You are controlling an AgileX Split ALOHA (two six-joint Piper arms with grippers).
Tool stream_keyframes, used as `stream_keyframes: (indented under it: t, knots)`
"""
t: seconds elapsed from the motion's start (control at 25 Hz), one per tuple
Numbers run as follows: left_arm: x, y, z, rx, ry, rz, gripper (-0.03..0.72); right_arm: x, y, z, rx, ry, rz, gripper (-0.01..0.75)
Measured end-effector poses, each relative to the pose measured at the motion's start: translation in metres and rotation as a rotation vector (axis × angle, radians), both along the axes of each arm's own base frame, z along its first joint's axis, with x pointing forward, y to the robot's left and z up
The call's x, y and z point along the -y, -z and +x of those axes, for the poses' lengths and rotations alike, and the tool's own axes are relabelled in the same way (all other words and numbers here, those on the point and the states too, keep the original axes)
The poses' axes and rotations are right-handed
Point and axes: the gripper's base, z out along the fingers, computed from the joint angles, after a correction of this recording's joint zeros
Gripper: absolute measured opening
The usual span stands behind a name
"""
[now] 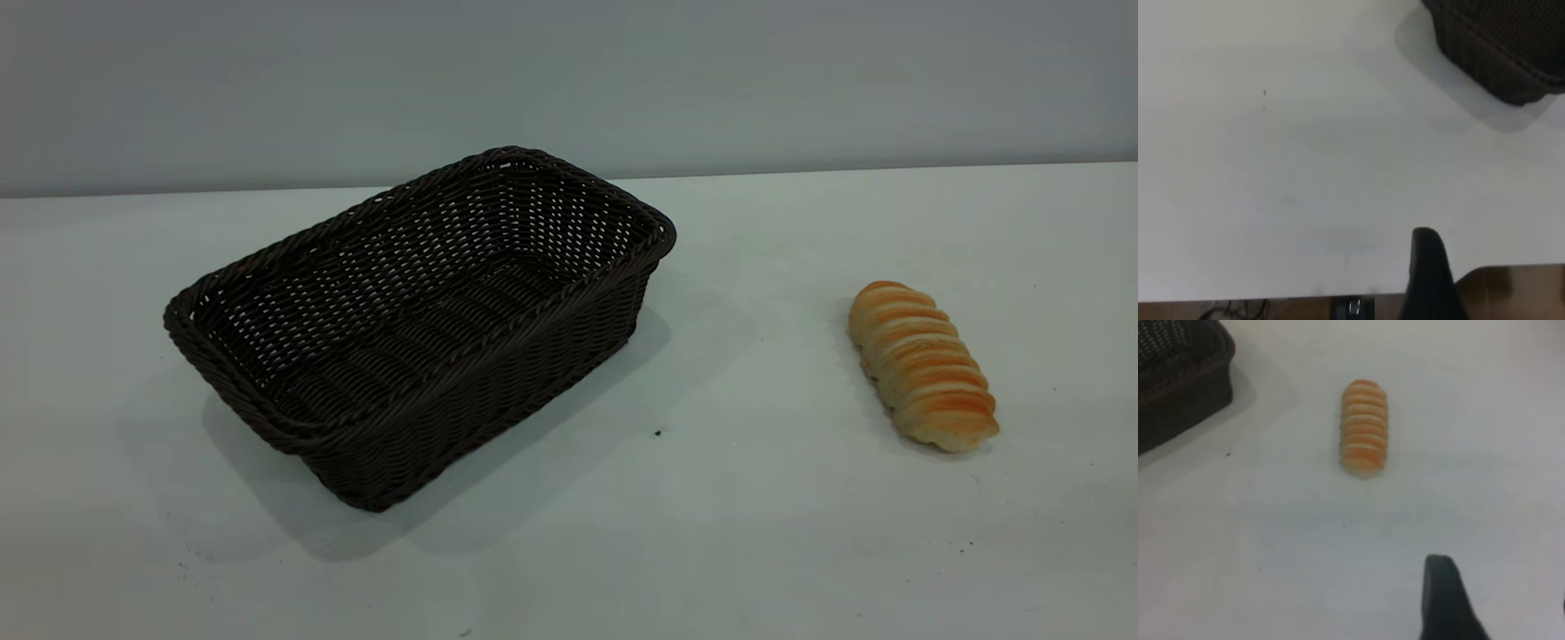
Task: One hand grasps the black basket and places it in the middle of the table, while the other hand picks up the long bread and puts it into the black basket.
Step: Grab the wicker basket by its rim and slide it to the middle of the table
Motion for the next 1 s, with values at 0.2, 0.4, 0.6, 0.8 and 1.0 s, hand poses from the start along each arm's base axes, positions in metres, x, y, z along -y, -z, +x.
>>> stream_keyframes:
  t: [0.2,0.4,0.6,0.8,1.0]
  knots:
    - [0.005,-0.008,0.045,-0.097,0.013,-0.031,0.564,-0.003,-0.001,0.022,-0.049,-0.037,-0.016,0.473]
    - [0.015,-0.011,0.091,-0.183,0.062,-0.103,0.564,-0.008,0.000,0.048,-0.105,-0.092,-0.007,0.502]
    - [0.019,0.005,0.138,-0.304,0.063,-0.116,0.564,-0.010,0.001,0.061,-0.104,-0.120,-0.031,0.504]
    - [0.031,0.034,0.180,-0.416,0.087,-0.108,0.564,-0.010,0.000,0.061,-0.098,-0.129,-0.042,0.504]
    - [0.057,0.055,0.217,-0.470,0.118,-0.105,0.564,-0.010,0.000,0.061,-0.098,-0.129,-0.043,0.505]
